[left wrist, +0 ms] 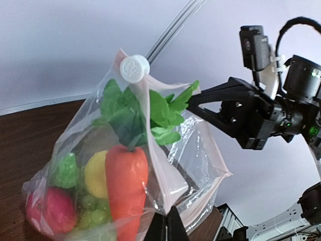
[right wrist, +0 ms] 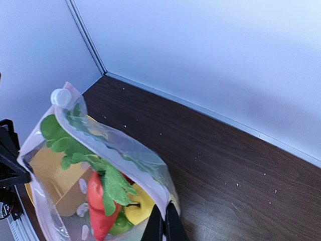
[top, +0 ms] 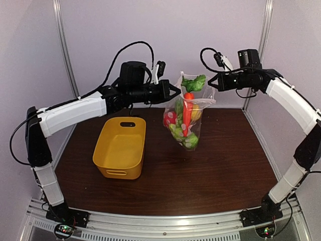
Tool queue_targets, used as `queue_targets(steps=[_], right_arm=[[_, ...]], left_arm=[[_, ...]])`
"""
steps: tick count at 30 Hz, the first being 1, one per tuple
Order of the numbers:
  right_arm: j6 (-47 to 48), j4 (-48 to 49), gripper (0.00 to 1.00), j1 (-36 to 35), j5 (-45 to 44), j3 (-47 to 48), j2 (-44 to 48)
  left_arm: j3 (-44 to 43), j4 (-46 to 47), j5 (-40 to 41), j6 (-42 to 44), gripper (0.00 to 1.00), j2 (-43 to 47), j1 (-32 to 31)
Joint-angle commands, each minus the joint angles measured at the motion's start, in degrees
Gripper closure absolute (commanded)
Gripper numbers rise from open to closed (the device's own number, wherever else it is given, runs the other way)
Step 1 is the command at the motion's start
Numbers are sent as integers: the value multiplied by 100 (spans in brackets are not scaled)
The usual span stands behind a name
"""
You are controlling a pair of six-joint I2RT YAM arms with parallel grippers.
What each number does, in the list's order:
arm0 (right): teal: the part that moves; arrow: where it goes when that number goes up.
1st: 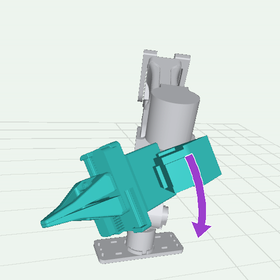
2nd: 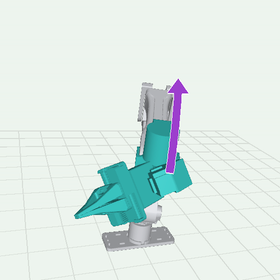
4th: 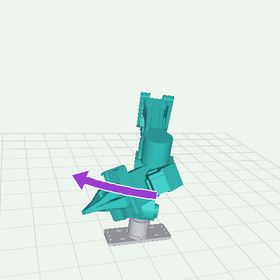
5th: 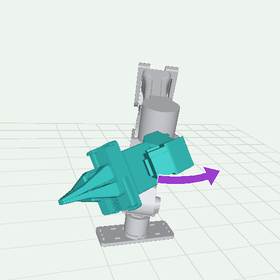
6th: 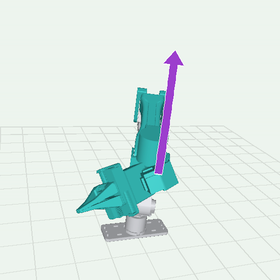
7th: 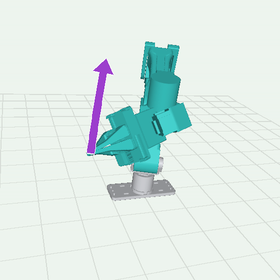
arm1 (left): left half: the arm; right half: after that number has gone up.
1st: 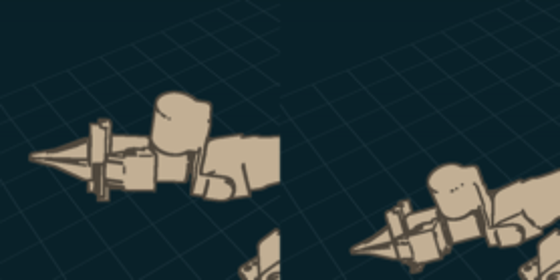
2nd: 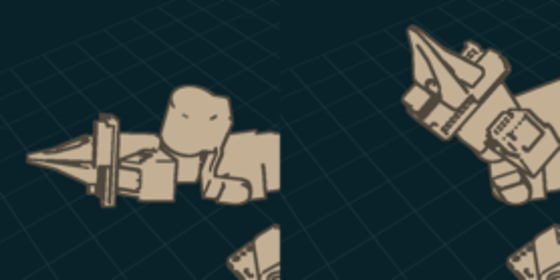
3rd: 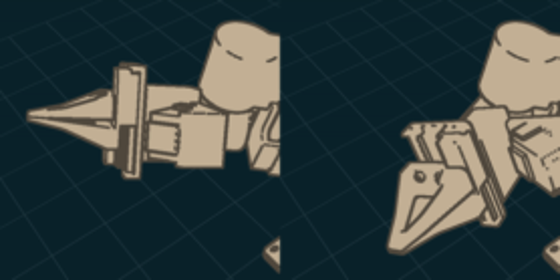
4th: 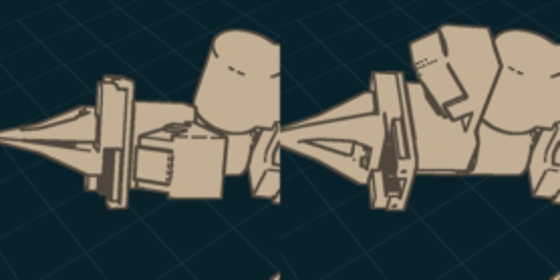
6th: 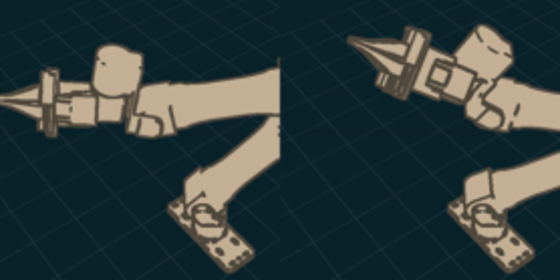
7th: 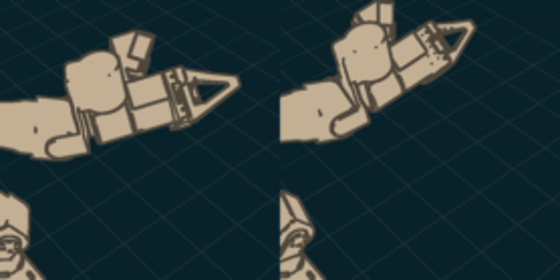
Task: Place the food in the zip-top bag and seal the zipper
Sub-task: Adjust the zipper food storage bag.
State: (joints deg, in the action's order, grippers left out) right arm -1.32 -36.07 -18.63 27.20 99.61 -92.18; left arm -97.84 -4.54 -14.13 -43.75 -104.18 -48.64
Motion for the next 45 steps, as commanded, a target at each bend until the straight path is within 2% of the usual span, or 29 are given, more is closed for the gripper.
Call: queue_targets(steps=[1,5,7,9,12,13,15,16,17,18,19,21,22,24,25,27,28,29,31,33,34,35,37,38,39,40,41,42,45], right_arm=[[260,500,100,-275,328,-53,439],[430,-62,100,-676,1127,395,89],[251,150,100,-676,113,305,90],[548,-388,100,-689,-822,694,-284],[844,-1551,100,-583,-81,1965,-837],[841,-1107,100,-579,-129,1706,-694],[729,-158,100,-601,-1030,791,-507],[703,-389,100,-595,-1019,1035,-656],[713,-912,100,-558,-475,1610,-853],[794,-1277,100,-538,148,2053,-931],[813,-1222,100,-553,230,2097,-820],[800,-18,100,-604,-1271,949,-416],[895,-9,100,-603,-1485,867,-524],[798,-806,100,-459,-273,1687,-895],[731,-871,100,-412,226,1770,-890],[604,-51,100,-494,-618,916,-554],[695,113,100,-515,-847,824,-496],[652,-40,100,-470,-570,1017,-511],[598,70,100,-346,569,1047,-244],[1010,576,100,-592,-1102,429,-23],[1281,350,100,-695,-1668,556,-257],[1231,-257,100,-670,-1386,1108,-608],[1045,-1035,100,-448,1079,1876,-934],[940,-886,100,-524,1590,1754,-824],[867,-530,100,-687,937,1427,-623],[939,-23,100,-838,-922,765,-414],[1001,387,100,-851,-1589,446,-323],[992,467,100,-725,-1491,482,-394],[757,-490,100,-427,273,1450,-871]], left_arm=[[-622,-187,374,749,100,-284,-103],[-1188,-204,-419,442,100,-1099,60],[-1107,319,-566,200,100,-976,-58],[-1080,418,-294,302,100,-709,-242],[-1102,411,84,555,100,-508,-318],[-1105,191,300,710,100,-571,-264],[-1093,-179,239,592,100,-843,49],[-1043,-31,-257,135,100,-893,220],[-849,504,-645,-114,100,-787,227],[-710,787,-477,-25,100,-590,92],[-694,664,-20,352,100,-435,-105],[-707,404,555,845,100,-435,-134],[-708,292,375,706,100,-557,64],[-713,421,-199,376,100,-686,261],[-747,293,46,577,100,-640,206],[-651,-20,669,792,100,-606,193],[-584,-62,622,617,100,-601,279],[-579,1,386,485,100,-558,314],[-644,167,473,976,100,-294,25],[-405,637,1192,1750,100,-13,-379],[-320,745,1553,1808,100,-22,-416],[-406,666,1345,1684,100,-148,-295],[-806,501,618,1462,100,-344,-153],[-793,658,609,1615,100,-300,-253],[-649,844,807,1879,100,-235,-356],[-553,911,1099,1832,100,-259,-372],[-516,927,1142,1672,100,-404,-283],[-603,820,921,1434,100,-597,-89],[-877,606,4,763,100,-1003,260]])
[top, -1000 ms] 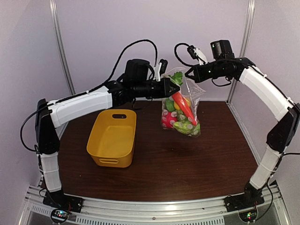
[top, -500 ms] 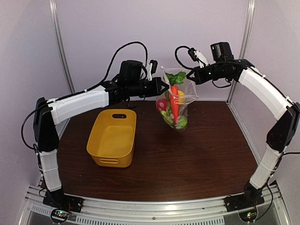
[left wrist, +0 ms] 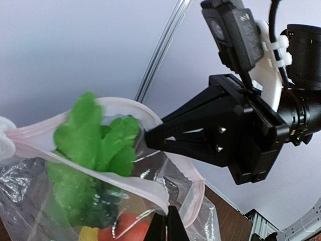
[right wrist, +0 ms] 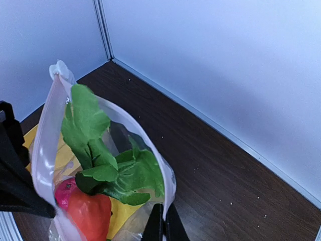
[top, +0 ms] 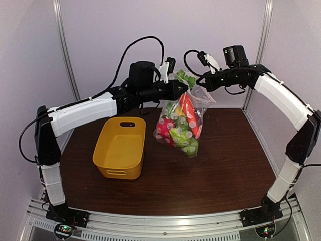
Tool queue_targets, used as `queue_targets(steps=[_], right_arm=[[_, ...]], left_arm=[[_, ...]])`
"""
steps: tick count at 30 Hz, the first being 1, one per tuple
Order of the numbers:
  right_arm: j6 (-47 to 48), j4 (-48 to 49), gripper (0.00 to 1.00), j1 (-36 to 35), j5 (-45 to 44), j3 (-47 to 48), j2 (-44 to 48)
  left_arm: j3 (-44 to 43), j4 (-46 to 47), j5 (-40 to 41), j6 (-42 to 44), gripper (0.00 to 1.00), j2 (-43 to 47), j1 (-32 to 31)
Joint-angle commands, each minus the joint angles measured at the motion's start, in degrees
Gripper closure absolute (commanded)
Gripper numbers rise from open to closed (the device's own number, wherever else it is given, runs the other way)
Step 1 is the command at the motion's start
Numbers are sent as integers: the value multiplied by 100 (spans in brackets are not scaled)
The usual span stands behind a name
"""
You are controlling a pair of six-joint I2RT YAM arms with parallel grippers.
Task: Place the food in the zip-top bag and seal the zipper
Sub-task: Adjust the zipper food storage bag.
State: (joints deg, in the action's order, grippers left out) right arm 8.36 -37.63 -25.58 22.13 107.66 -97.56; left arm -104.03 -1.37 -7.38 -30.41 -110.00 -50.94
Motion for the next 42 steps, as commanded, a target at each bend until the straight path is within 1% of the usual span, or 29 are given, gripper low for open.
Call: queue_targets(steps=[1,3,4,5,8,10,11,14,16,17,18,19,20,22,24,28,30,33,36,37,39,42], right_arm=[[-221,-433,100,245,957,717,-359],[-110,-340,100,91,610,487,-157],[29,-256,100,31,519,319,-66],[104,-194,100,10,532,174,8],[263,-256,100,9,842,67,105],[427,-286,100,14,1277,-29,259],[425,-192,100,2,1341,-156,358],[401,73,100,1,992,-479,521],[386,71,100,2,516,-529,436],[392,-42,100,1,351,-467,327],[413,-231,100,4,354,-325,188],[432,-443,100,9,539,-176,76],[454,-585,100,2,958,-82,8],[414,-561,100,-3,1478,-128,90],[421,-358,100,-24,1677,-330,297],[474,-149,100,-24,1914,-626,647],[453,-121,100,-26,1675,-741,720],[523,-277,100,-25,1125,-770,682],[410,-531,100,21,79,-509,461],[377,-615,100,71,-11,-401,397],[256,-621,100,175,162,-285,421],[158,-364,100,101,92,-436,609]], left_arm=[[-62,557,-728,-461,100,-281,397],[440,1298,-494,338,100,129,2],[604,1518,-345,740,100,276,-161],[674,1580,-174,944,100,356,-254],[774,1494,-244,853,100,504,-216],[1230,1941,-246,969,100,836,-279],[1457,2065,-116,1033,100,970,-300],[1766,1866,413,1057,100,1088,-253],[2198,2294,579,1043,100,1227,-246],[2454,2698,621,1046,100,1271,-247],[2590,2981,648,999,100,1244,-250],[2517,2963,647,932,100,1167,-240],[2356,2783,519,901,100,1078,-239],[2047,2532,153,887,100,920,-249],[2018,2574,-39,783,100,859,-251],[2273,2721,-82,689,100,967,-250],[2465,2842,-102,601,100,1026,-249],[2618,2742,7,483,100,1047,-250],[2831,2591,320,156,100,1057,-244],[2892,2457,528,22,100,1045,-248],[3007,2047,1069,-404,100,1042,-250],[3209,2115,1052,-635,100,1023,-248]])
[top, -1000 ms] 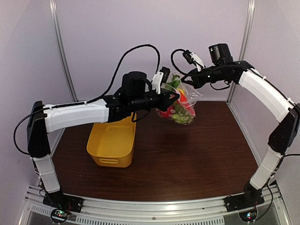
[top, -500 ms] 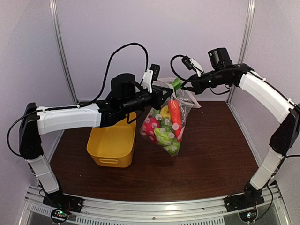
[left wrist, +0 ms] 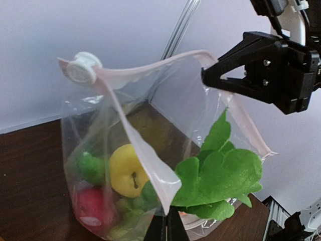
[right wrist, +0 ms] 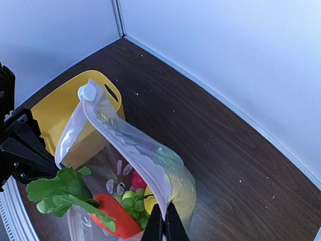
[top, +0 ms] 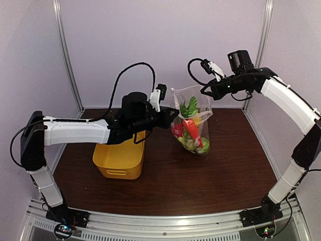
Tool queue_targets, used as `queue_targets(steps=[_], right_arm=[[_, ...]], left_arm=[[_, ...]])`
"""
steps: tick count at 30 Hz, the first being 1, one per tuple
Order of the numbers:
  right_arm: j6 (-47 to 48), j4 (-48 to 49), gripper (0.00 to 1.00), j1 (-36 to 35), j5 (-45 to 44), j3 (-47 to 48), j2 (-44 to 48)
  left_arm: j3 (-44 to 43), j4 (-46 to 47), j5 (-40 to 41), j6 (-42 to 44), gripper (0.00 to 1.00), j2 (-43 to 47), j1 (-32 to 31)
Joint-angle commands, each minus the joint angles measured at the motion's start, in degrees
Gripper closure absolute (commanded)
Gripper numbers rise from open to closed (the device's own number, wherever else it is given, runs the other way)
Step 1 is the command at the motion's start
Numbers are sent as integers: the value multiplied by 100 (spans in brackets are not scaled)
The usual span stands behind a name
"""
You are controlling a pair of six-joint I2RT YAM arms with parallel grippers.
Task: Place the food in the zip-top bag and seal the zipper
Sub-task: Adjust the zipper food storage bag, then adjust the fake vegetable in the zipper food storage bag.
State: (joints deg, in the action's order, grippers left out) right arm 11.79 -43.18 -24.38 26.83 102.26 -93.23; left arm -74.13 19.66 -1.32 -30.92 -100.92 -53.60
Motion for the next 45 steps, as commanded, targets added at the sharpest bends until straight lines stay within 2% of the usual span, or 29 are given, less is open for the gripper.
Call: queue_targets(steps=[1,3,6,10,12,16,19,21,23,27,31,35,40,43,45], right_arm=[[-244,237,100,-66,-363,35,159],[-290,201,100,-154,-176,-43,14],[-433,146,100,-165,96,-86,-177],[-551,251,100,-196,285,-102,-141],[-581,274,100,-199,297,-97,-126],[-601,266,100,-215,301,-139,-132],[-610,276,100,-224,326,-185,-108],[-617,309,100,-241,341,-232,-58],[-632,333,100,-251,332,-273,-20],[-641,303,100,-275,343,-253,6],[-625,292,100,-303,345,-265,45],[-613,301,100,-352,357,-338,121],[-530,303,100,-460,312,-448,217],[-441,257,100,-554,334,-523,244],[-399,254,100,-588,357,-581,284]], left_arm=[[223,4,388,-632,93,105,17],[232,70,185,-669,85,145,10],[293,253,-105,-600,84,323,-74],[164,-91,-303,-477,73,551,-106],[-12,-280,-674,-381,68,537,-109],[-887,-1373,-1473,-271,51,127,-221],[-1210,-2071,-1143,-88,40,-18,-392],[-1455,-2712,-746,128,38,-86,-426],[-1678,-3057,-530,301,38,-181,-433],[-2345,-3877,-698,476,38,-698,-432],[-2656,-4219,-515,411,40,-1037,-429],[-2672,-4269,233,314,52,-1061,-407],[-2605,-3878,376,225,79,-1032,-308],[-2591,-3502,48,209,82,-1027,-287],[-2587,-3298,-347,122,76,-1040,-260]])
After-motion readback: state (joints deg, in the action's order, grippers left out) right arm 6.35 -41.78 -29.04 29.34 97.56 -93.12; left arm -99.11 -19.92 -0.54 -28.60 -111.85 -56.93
